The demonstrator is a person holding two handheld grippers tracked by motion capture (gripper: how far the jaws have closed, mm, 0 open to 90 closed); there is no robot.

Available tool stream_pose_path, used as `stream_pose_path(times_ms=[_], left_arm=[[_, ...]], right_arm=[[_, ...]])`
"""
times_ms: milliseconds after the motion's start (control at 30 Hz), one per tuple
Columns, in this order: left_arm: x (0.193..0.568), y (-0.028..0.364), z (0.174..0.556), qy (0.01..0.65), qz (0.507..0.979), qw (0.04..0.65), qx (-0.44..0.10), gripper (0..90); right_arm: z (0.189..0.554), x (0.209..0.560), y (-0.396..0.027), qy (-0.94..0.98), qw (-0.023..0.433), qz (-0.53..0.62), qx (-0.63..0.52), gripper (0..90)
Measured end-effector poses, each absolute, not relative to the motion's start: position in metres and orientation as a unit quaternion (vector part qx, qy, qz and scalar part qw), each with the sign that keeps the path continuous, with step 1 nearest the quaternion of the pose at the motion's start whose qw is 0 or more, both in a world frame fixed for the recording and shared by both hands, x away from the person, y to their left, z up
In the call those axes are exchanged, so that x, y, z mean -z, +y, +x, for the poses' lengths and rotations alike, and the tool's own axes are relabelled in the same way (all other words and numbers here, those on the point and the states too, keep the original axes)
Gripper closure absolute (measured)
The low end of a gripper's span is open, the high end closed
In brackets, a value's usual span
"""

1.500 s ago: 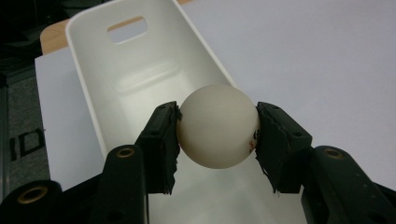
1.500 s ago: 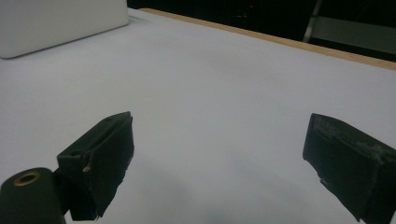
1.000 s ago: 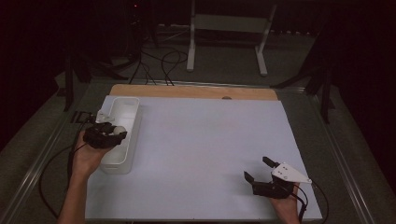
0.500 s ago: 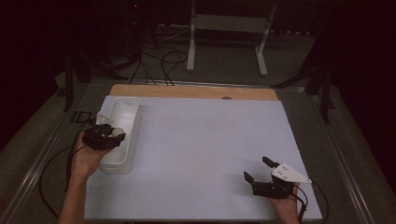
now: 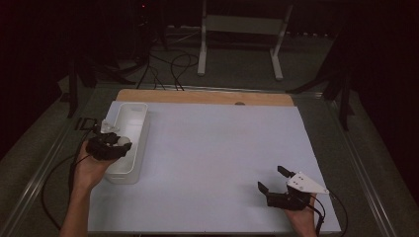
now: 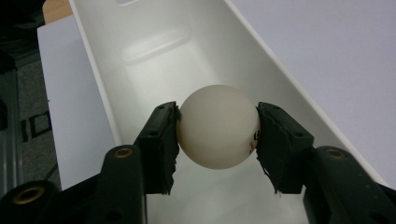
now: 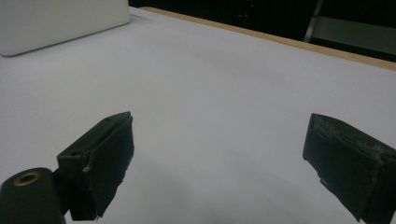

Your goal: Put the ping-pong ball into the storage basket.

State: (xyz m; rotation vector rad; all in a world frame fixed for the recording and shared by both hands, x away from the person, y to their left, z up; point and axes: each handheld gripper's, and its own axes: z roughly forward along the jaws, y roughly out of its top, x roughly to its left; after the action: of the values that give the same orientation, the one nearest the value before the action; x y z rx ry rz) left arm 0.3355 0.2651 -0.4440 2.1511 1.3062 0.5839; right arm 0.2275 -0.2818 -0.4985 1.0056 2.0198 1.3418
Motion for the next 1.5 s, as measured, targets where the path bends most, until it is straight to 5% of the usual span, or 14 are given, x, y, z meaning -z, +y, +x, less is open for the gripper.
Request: stream_pose_path(times_ms=[100, 200, 1500], left_arm=[[0.443, 0.266, 0.334, 0.489, 0.793, 0.286, -0.226, 14.4], [0.442, 0.268, 0.333, 0.496, 0.787, 0.286, -0.230, 0.5], [0.433, 0.252, 0.297, 0.438, 0.778, 0.376, -0.247, 0.0]], right_arm=[[0.227, 0.499, -0.282, 0.744, 0.255, 0.370, -0.494, 8.6], [0.228, 0.499, -0.282, 0.744, 0.255, 0.370, -0.494, 8.6], [0.228, 0.499, -0.280, 0.746, 0.253, 0.369, -0.493, 8.6]])
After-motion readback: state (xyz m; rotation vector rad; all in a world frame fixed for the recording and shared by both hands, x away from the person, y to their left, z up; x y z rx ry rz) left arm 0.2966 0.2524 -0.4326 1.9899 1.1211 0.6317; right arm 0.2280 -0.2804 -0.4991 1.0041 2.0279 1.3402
